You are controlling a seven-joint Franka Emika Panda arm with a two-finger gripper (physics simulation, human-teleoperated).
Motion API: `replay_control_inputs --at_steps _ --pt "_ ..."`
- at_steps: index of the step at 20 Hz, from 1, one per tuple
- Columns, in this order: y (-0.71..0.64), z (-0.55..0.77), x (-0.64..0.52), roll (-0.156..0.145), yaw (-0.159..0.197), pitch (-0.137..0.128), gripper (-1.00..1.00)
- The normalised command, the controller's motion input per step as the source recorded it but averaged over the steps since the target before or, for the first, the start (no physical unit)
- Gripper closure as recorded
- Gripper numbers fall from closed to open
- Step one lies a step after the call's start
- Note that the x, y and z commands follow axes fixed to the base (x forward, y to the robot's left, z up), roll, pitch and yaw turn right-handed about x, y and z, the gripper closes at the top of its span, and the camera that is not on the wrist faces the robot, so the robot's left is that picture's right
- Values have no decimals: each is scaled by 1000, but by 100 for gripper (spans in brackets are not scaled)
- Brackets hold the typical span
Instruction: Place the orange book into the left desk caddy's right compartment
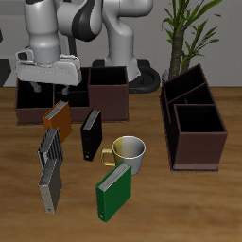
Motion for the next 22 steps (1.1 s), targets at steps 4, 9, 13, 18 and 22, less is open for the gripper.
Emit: replay_control_inputs --at_steps 4,9,13,18,22 --pt "-224 -169 -30 -47 -23 -22 -100" --pt "-191 -224 -33 -32 -18 -5 -100" --pt "-15 -140 -23 -21 -26 2 -100" --pt "174 -134 -3 18 -47 7 -100" --pt "59 -141 74 -5 -17 16 -100"
